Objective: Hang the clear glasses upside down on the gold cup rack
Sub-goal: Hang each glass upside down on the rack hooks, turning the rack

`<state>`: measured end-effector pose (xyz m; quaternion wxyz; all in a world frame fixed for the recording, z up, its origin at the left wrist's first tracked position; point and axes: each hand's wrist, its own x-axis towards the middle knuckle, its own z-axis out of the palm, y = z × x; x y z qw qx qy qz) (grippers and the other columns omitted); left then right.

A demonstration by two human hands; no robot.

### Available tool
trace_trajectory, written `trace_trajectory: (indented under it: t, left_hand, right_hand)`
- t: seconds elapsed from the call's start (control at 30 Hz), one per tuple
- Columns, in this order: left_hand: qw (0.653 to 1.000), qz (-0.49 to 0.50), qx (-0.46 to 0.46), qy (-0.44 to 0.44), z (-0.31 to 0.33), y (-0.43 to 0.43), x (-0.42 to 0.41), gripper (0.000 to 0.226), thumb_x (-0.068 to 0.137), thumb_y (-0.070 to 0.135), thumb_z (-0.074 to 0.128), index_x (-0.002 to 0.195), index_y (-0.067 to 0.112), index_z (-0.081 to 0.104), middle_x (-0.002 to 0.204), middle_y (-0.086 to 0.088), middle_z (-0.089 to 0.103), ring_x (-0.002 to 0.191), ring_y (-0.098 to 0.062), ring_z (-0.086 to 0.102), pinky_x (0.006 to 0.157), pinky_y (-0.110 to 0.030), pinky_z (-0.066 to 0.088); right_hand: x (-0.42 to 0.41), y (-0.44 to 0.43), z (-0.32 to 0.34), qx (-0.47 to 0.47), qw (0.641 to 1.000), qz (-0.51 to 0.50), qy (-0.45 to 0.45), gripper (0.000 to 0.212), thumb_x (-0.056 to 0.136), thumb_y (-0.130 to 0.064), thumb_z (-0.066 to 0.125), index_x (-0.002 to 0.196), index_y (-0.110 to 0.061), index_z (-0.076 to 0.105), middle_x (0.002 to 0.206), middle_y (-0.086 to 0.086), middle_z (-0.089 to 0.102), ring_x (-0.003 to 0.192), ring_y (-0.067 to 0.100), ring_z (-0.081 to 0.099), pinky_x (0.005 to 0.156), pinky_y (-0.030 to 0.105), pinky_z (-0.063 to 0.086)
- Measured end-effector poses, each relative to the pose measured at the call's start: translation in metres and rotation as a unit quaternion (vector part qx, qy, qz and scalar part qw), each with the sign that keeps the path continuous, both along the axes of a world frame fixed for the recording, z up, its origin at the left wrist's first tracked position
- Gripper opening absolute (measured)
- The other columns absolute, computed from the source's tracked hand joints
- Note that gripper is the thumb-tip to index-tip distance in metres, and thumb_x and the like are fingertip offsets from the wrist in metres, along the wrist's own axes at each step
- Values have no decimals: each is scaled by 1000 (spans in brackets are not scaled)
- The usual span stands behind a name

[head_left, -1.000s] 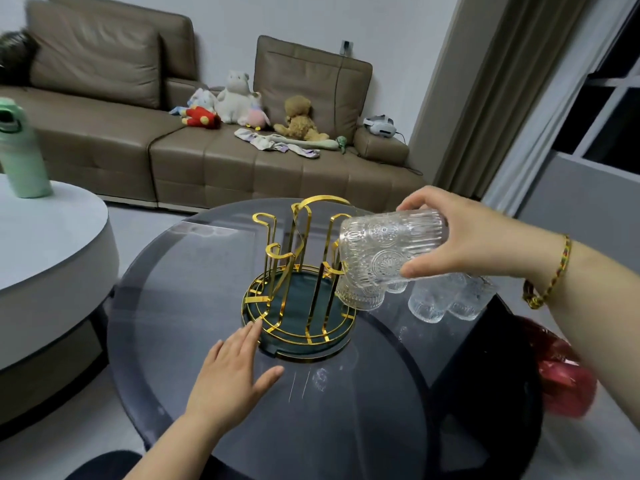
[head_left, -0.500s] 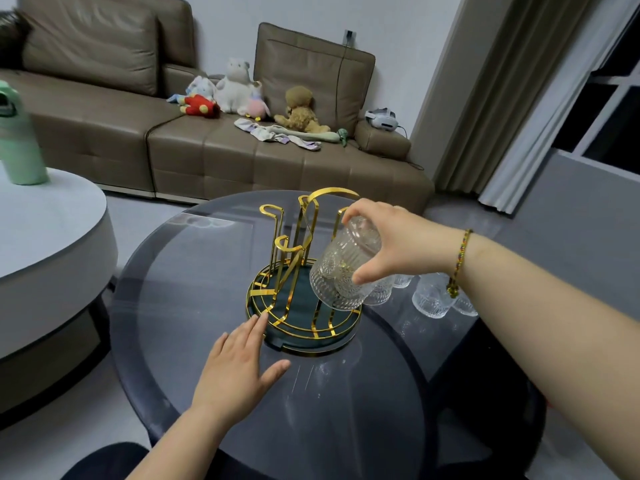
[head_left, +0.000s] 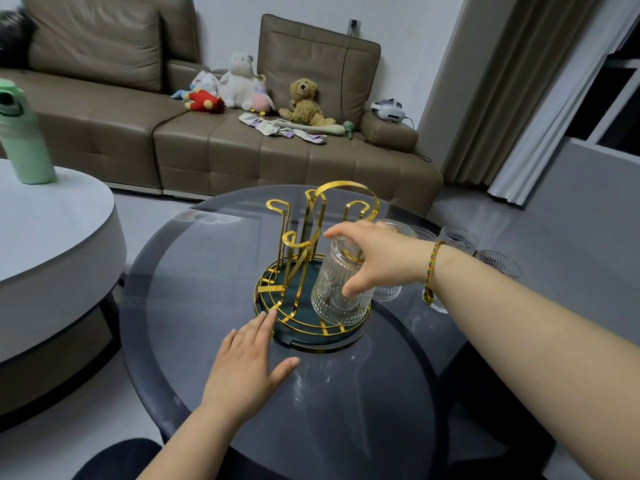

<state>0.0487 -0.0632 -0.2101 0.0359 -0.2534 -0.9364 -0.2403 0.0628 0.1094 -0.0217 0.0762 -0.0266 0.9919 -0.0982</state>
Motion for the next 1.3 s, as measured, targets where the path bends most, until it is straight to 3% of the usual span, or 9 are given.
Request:
trace_trajectory:
  t: [0.23, 0.47, 0.6, 0.73, 0.9, 0.97, 1.03, 1.13, 1.3]
  left_hand:
    - [1000, 6, 3, 3, 1, 1, 0, 79, 84, 60, 37, 141, 24, -4, 153, 0, 16, 139, -14, 15, 114, -33, 9]
    - [1000, 5, 1, 10, 0, 0, 0, 79, 84, 60, 37, 142, 23, -2, 153, -1, 18, 139, -14, 16, 114, -33, 10]
    - [1000, 4, 9, 8, 3, 1, 3, 77, 84, 58, 40, 142, 24, 1, 152, -1, 19, 138, -16, 19, 114, -33, 14]
    - [999, 11, 49, 15, 10, -2, 8, 69, 84, 45, 54, 139, 18, 23, 146, -6, 34, 132, -21, 32, 109, -36, 27]
    - [994, -15, 78, 79, 16, 4, 29, 50, 71, 21, 76, 115, 7, 59, 116, -14, 63, 107, -31, 58, 90, -45, 47]
    - [988, -86, 46, 122, 18, 14, 42, 48, 57, 18, 86, 100, 8, 67, 103, -11, 69, 94, -28, 66, 78, -37, 54]
    - [978, -146, 24, 147, 22, 30, 54, 50, 48, 20, 89, 93, 13, 69, 97, -6, 71, 88, -22, 68, 70, -28, 54]
    - [970, -194, 9, 147, 26, 62, 64, 50, 48, 24, 89, 92, 16, 69, 95, -4, 72, 87, -18, 69, 64, -32, 57]
    - [968, -199, -60, 142, 26, 106, 58, 53, 43, 29, 90, 89, 12, 69, 91, -10, 73, 81, -24, 71, 56, -36, 57]
  right_hand:
    - [-6, 2, -1, 23, 999, 15, -39, 90, 67, -33, 71, 137, -28, 15, 144, 9, 29, 130, 31, 24, 106, 47, 30]
    - [-3, 2, -3, 5, 1000, 4, -20, 94, 66, -34, 71, 138, -27, 10, 149, 8, 21, 135, 31, 18, 110, 52, 23]
    - [7, 4, -4, -5, 999, -1, 32, 86, 68, -37, 69, 136, -28, 17, 148, 5, 23, 134, 29, 16, 110, 47, 18]
    - [23, 12, -4, -42, 991, -10, 130, 73, 69, -35, 67, 132, -28, 29, 144, 2, 30, 131, 26, 20, 107, 42, 17]
    - [49, 39, -23, -96, 948, -35, 301, 59, 70, -25, 67, 124, -21, 42, 135, 5, 41, 124, 25, 31, 102, 34, 21]
    - [58, 55, -37, -117, 929, -74, 344, 55, 71, -20, 66, 122, -16, 44, 131, 9, 45, 122, 26, 35, 101, 31, 21]
    - [67, 74, -54, -143, 908, -128, 373, 52, 72, -14, 65, 120, -12, 46, 127, 12, 47, 120, 28, 39, 101, 31, 23]
    - [80, 106, -80, -200, 870, -227, 390, 52, 72, -9, 65, 120, -7, 45, 126, 16, 46, 117, 30, 40, 103, 37, 29]
    - [90, 156, -119, -247, 815, -356, 385, 62, 72, -10, 67, 126, -6, 38, 131, 19, 41, 120, 31, 36, 99, 28, 25]
